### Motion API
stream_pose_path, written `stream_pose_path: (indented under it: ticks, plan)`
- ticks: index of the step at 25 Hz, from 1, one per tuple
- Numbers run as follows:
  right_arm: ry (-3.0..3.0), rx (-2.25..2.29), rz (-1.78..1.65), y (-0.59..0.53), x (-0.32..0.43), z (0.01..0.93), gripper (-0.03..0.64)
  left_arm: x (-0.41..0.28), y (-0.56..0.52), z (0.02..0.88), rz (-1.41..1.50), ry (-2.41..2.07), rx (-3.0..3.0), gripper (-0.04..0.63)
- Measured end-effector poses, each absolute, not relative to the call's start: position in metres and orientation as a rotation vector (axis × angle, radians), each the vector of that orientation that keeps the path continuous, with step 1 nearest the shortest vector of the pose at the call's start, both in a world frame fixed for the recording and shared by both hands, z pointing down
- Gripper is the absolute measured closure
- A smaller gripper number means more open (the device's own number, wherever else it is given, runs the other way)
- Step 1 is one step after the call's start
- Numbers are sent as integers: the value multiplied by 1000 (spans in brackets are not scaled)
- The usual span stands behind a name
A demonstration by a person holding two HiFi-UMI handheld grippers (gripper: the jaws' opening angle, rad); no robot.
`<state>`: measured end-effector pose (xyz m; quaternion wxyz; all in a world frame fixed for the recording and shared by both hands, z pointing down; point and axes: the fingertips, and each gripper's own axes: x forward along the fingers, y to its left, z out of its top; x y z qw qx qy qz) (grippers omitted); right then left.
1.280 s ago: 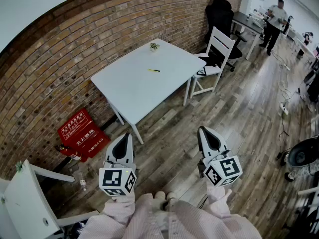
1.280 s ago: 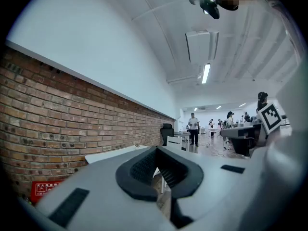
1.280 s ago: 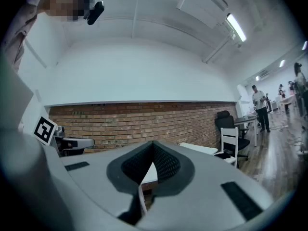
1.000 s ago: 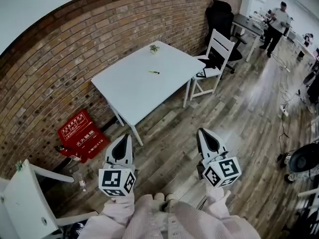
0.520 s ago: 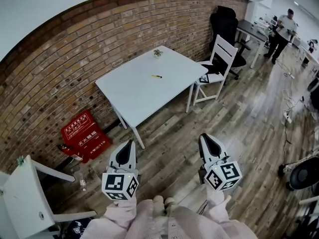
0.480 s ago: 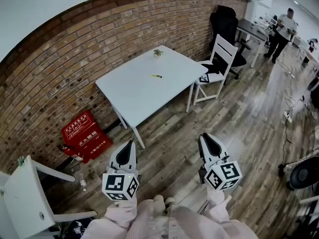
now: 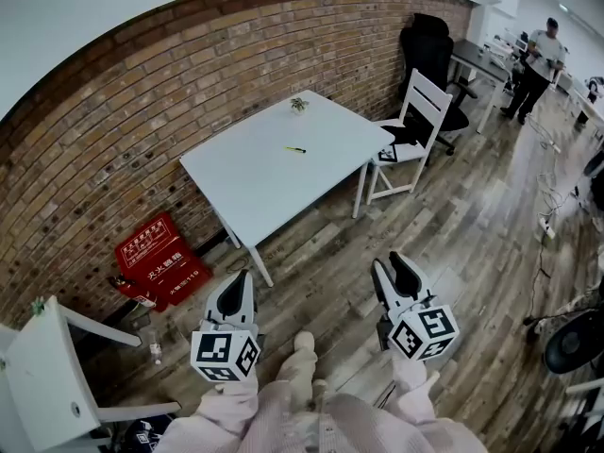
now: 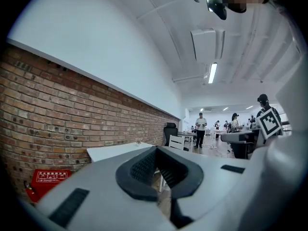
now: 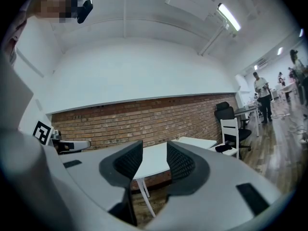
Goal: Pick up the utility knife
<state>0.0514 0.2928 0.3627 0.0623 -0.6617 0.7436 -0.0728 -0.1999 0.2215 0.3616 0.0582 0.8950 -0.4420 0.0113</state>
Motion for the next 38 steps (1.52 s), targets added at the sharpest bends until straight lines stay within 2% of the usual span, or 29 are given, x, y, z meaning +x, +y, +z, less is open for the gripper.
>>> stream_pose_path:
  ticks: [3, 38]
  plan:
    - [2257, -1991, -224, 280, 56, 364, 462, -195, 210, 363, 28, -1346, 2701, 603]
    - [2346, -1951, -324, 22, 107, 397, 463, -128, -36, 403, 36, -1288, 2592, 603]
